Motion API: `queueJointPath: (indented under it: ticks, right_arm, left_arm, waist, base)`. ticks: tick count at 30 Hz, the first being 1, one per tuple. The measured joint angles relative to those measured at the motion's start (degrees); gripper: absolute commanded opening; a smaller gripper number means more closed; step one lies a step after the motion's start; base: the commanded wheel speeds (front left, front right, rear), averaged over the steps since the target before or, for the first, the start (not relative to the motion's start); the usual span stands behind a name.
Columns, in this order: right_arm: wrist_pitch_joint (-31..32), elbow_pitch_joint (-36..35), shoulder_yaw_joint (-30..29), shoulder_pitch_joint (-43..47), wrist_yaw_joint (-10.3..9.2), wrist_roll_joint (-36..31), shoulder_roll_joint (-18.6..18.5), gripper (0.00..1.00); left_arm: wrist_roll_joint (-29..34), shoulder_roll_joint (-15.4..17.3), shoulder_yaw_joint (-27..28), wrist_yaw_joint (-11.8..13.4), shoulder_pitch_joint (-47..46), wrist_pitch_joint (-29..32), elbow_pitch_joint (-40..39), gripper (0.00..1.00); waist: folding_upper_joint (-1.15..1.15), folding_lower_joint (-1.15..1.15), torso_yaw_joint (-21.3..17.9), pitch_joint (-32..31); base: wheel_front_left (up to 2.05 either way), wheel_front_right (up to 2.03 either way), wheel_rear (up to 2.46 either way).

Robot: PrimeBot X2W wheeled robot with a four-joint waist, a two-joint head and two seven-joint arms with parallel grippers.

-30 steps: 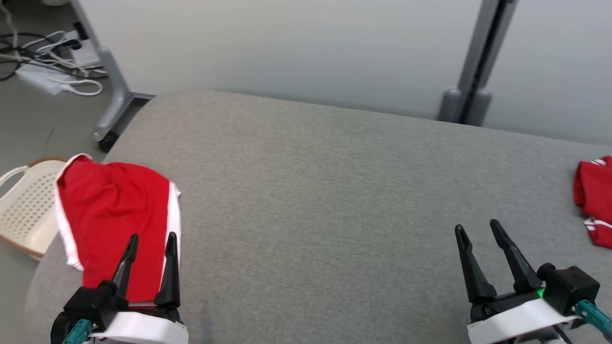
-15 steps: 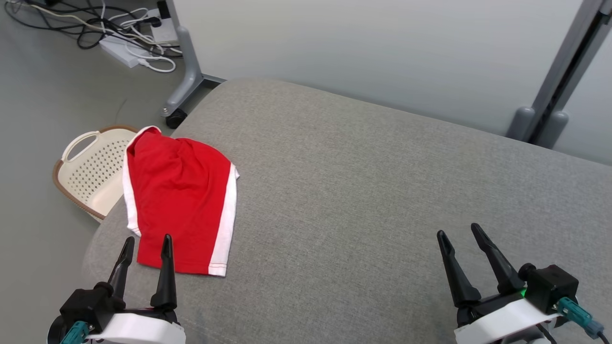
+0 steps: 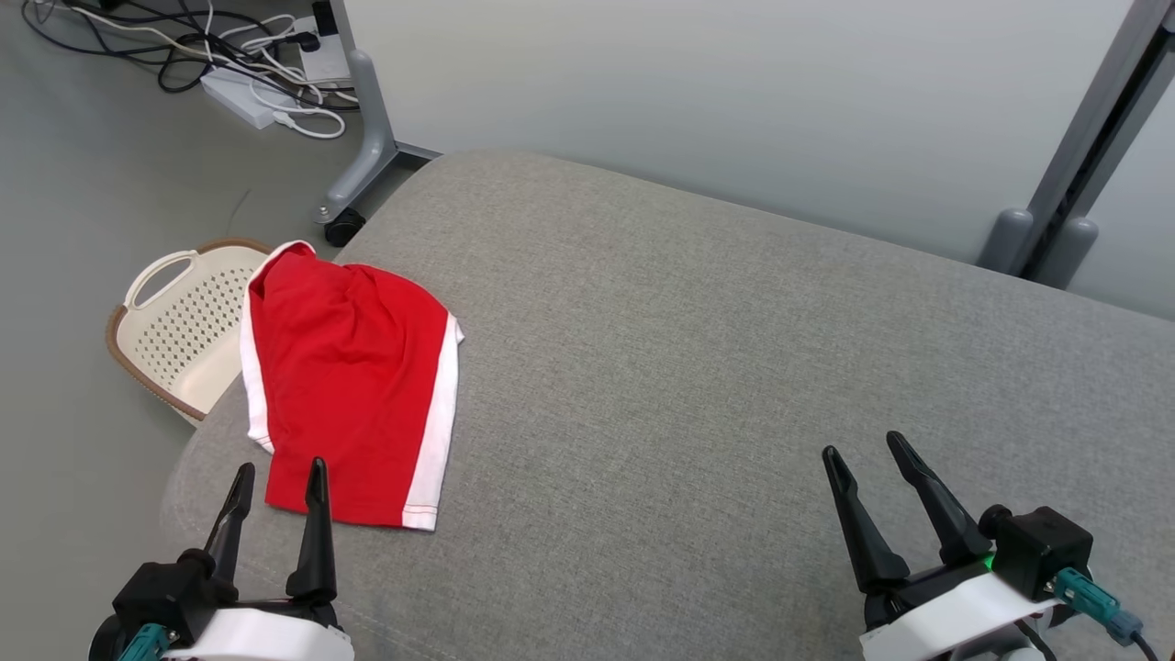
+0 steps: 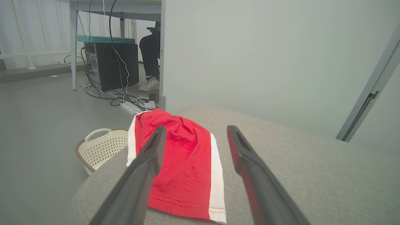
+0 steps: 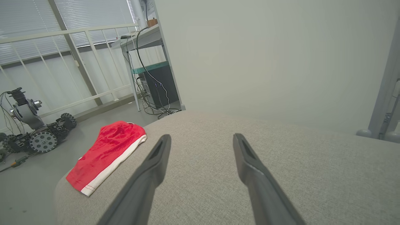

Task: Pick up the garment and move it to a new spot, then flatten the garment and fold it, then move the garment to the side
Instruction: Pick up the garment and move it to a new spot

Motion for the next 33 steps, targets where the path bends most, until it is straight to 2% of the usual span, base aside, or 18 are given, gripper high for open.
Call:
queueJointPath:
  ticks: [6, 14, 23, 31, 33]
  right_arm:
    - [0.0, 0.0, 0.1, 0.0, 0.00, 0.1, 0.1, 1.00]
    - [0.0, 0.0, 0.5, -1.7, 0.00, 0.1, 0.2, 1.00]
    - [0.0, 0.3, 1.3, -4.5, 0.00, 0.0, 0.2, 1.00]
    - [0.0, 0.3, 1.4, -8.1, 0.00, -0.4, 0.2, 1.00]
    - [0.0, 0.2, 1.4, -9.0, 0.00, -0.5, 0.1, 1.00]
  left_arm:
    - [0.4, 0.9, 0.3, 0.0, -1.5, 0.0, 0.7, 1.00]
    - [-2.2, 4.6, 1.3, -0.4, -9.3, 8.4, 5.9, 1.00]
    - [-7.8, 9.7, 3.8, -1.2, -21.2, 18.7, 15.9, 1.00]
    - [-11.1, 13.5, 4.0, -1.8, -30.6, 21.4, 29.4, 1.00]
    - [-12.2, 14.3, 3.4, -1.9, -33.0, 24.6, 33.4, 1.00]
  waist:
    - [0.00, 0.00, -1.0, 0.6]
    - [0.00, 0.00, -2.2, 3.4]
    - [0.00, 0.00, -5.0, 7.0]
    - [0.00, 0.00, -8.4, 10.6]
    - [0.00, 0.00, -9.3, 11.7]
  base:
    - [0.00, 0.00, 0.00]
    - [0.00, 0.00, 0.00]
    - [0.00, 0.00, 0.00]
    - [0.00, 0.00, 0.00]
    - [0.00, 0.00, 0.00]
